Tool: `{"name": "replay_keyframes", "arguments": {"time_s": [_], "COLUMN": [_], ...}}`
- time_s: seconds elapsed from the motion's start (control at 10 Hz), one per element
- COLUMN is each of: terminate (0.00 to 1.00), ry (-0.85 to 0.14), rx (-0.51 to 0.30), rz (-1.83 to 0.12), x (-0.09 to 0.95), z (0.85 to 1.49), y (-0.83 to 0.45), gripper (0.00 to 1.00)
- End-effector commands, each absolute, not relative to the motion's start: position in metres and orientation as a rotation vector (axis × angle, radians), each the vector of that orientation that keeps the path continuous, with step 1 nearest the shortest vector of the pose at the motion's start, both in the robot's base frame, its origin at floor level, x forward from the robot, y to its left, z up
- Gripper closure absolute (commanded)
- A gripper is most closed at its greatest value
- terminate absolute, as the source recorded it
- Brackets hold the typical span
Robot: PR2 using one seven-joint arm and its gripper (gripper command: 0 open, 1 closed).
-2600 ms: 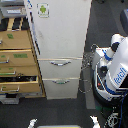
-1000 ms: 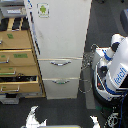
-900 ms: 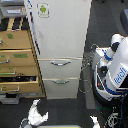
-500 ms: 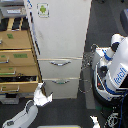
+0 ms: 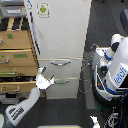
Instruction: Opening the fridge
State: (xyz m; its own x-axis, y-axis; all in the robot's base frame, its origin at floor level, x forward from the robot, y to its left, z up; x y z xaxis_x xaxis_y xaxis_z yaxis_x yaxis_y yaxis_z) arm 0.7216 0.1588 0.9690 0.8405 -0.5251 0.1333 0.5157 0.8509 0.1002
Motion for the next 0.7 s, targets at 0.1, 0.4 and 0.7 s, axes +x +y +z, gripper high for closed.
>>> {"name": "replay_keyframes", "arguments": {"time_s": [0.1, 0.4, 0.7], "terminate": [0.0, 0.0, 0.0], "ry": [-0.078, -0.046, -0.027], "rx": [0.166, 0.113, 0.12], "rz": [0.026, 0.113, 0.152], "x": [0.801, 0.821, 0.833], "z": [1.065, 1.083, 1.079], "y": [0.238, 0.247, 0.256], "gripper": [0.0, 0.0, 0.0]}}
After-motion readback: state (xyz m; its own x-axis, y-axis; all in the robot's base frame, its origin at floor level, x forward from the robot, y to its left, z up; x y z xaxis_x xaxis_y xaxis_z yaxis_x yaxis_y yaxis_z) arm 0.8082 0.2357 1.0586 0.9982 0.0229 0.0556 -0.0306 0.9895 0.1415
